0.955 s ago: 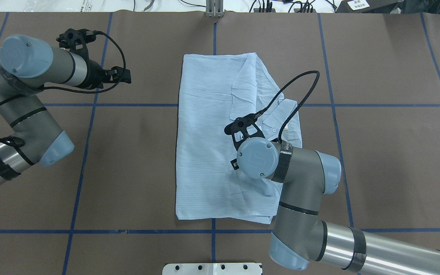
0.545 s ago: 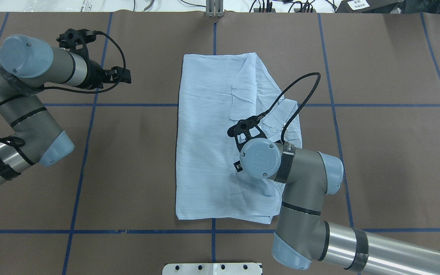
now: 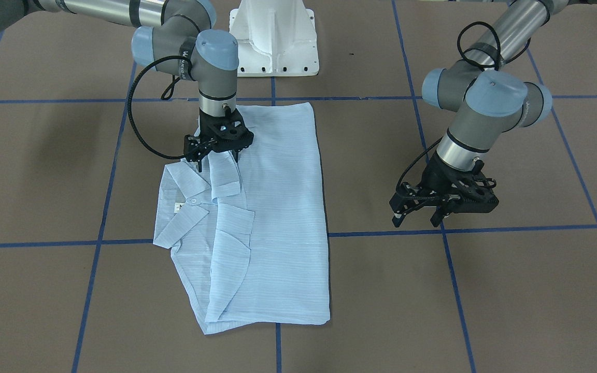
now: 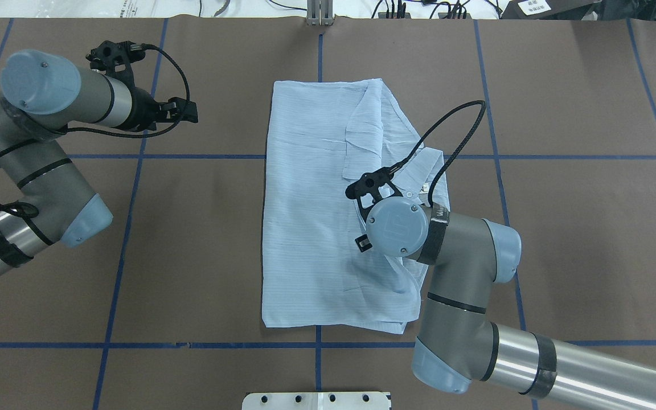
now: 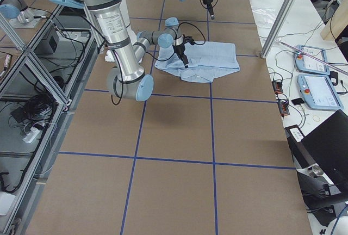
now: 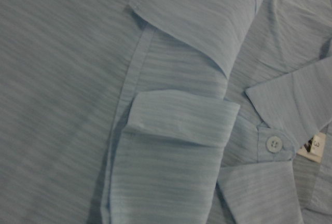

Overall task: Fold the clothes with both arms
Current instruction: 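Grasp the collar corner and fold it across the shirt with the right gripper, then move the right gripper to the far shirt edge while the left gripper lowers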

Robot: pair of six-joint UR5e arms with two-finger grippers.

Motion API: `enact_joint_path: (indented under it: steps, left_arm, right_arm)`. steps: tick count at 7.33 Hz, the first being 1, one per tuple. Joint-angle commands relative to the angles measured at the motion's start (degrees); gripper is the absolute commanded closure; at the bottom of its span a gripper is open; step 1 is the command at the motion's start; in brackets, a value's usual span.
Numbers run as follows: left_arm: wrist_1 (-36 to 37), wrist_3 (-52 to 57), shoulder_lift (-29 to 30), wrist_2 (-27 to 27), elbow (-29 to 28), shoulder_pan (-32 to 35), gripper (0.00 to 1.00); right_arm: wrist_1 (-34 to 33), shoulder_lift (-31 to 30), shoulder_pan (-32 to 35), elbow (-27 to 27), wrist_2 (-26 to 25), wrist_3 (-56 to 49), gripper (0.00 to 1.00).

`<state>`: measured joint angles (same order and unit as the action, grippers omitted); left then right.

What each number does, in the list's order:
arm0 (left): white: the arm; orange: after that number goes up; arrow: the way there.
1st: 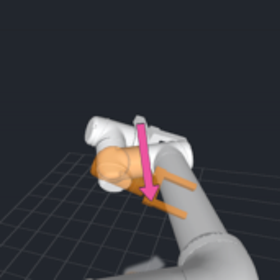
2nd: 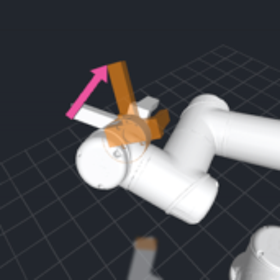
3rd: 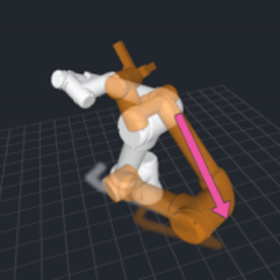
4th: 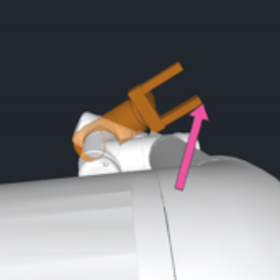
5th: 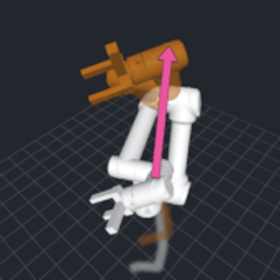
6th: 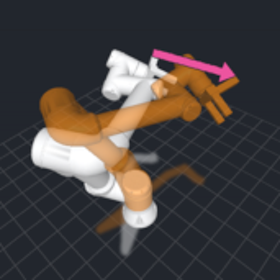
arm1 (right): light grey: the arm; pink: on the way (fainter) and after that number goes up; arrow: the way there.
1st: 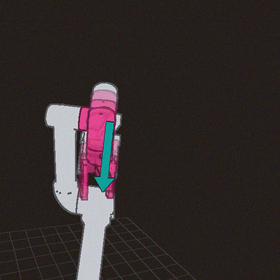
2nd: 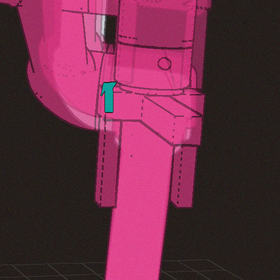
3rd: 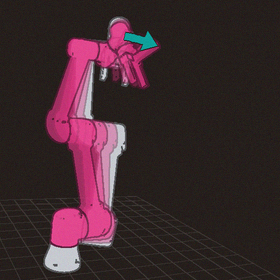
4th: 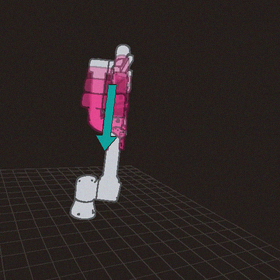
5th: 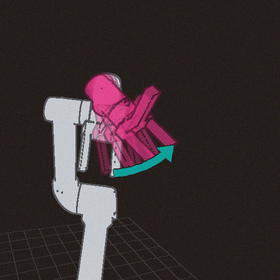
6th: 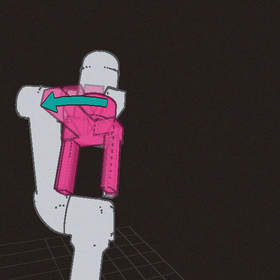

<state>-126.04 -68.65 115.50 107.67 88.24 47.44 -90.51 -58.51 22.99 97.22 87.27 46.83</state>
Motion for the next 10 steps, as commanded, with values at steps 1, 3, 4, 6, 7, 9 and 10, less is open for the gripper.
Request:
enact_joint_path:
  steps: [1,3,4,6,7,9,10]
  left_arm:
    - [0.00,-0.08,0.34,0.00,0.00,-0.15,0.00]
    - [0.00,-1.65,0.77,0.00,0.00,-1.02,0.00]
    - [0.00,-2.97,1.38,0.00,0.09,-1.73,0.00]
    - [0.00,-3.69,1.48,0.00,0.18,-2.44,0.00]
    - [0.00,-3.69,1.48,0.00,0.18,-2.44,0.00]
    - [0.00,-3.69,1.48,0.00,0.35,-2.44,0.00]
    - [0.00,-3.77,1.65,0.00,0.53,-2.53,0.00]
  right_arm:
    - [0.16,-1.34,1.87,0.17,0.62,-2.26,0.00]
    - [0.25,-4.93,5.55,2.52,2.88,-4.63,0.00]
    - [0.16,-8.78,8.10,5.32,4.47,-7.51,0.00]
    - [0.86,-15.73,9.79,8.76,4.66,-8.51,0.00]
    - [0.86,-15.24,10.75,9.65,5.09,-8.77,0.00]
    - [0.86,-12.17,14.26,9.66,9.38,-11.04,0.00]
    - [0.95,-11.38,14.54,9.92,10.62,-10.97,0.00]
